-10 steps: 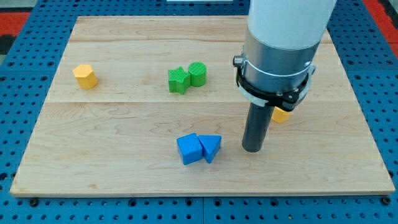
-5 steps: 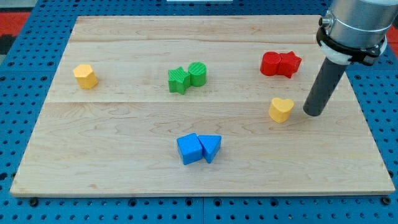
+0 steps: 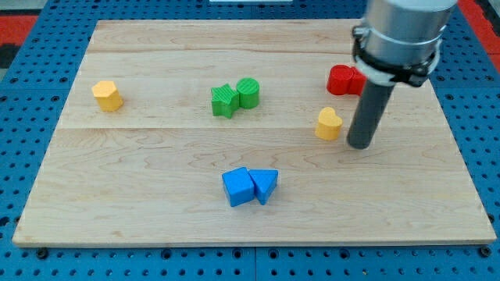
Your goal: Move the yellow heart below to the green star
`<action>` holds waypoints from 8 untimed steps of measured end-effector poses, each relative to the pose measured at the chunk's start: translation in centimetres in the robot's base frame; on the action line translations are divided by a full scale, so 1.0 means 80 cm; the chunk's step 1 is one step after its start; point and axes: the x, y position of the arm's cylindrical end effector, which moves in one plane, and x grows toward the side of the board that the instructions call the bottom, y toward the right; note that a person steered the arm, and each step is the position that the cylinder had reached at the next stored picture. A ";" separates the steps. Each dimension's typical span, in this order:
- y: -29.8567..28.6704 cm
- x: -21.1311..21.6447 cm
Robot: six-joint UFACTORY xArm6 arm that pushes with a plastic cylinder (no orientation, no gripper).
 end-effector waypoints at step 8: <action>-0.138 -0.053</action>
